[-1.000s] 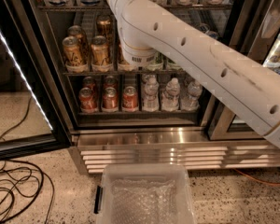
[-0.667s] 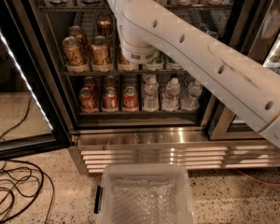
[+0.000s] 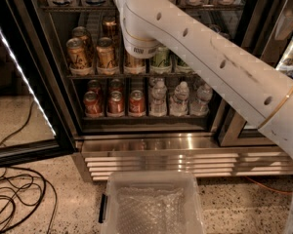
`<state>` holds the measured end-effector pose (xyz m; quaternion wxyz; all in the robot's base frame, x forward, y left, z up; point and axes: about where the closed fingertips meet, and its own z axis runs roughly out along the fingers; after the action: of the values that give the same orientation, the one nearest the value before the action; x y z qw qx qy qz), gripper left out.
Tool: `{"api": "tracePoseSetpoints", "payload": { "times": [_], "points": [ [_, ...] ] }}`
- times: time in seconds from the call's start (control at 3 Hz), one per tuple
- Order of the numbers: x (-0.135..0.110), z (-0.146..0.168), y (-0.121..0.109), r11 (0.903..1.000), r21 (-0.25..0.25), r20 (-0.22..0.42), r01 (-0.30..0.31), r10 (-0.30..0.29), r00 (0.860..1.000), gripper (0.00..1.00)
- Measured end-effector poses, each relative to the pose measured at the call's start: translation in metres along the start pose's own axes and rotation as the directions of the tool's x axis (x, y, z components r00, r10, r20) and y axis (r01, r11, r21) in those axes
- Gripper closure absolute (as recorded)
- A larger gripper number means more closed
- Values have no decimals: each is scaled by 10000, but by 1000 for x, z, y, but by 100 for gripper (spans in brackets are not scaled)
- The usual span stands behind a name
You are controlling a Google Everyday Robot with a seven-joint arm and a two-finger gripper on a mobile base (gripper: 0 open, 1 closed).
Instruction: Pick 7up can from top shelf of fridge
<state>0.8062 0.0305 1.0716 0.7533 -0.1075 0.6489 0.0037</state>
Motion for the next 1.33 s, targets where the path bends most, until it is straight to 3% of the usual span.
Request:
{"api": "tracePoseSetpoints", "payload": {
  "times": [0.67, 1.33],
  "points": [
    [-3, -11, -14, 9997, -173, -49, 182, -183, 9998, 99],
    [-5, -16, -17, 9994, -328, -69, 127, -130, 9999, 100]
  ]
}}
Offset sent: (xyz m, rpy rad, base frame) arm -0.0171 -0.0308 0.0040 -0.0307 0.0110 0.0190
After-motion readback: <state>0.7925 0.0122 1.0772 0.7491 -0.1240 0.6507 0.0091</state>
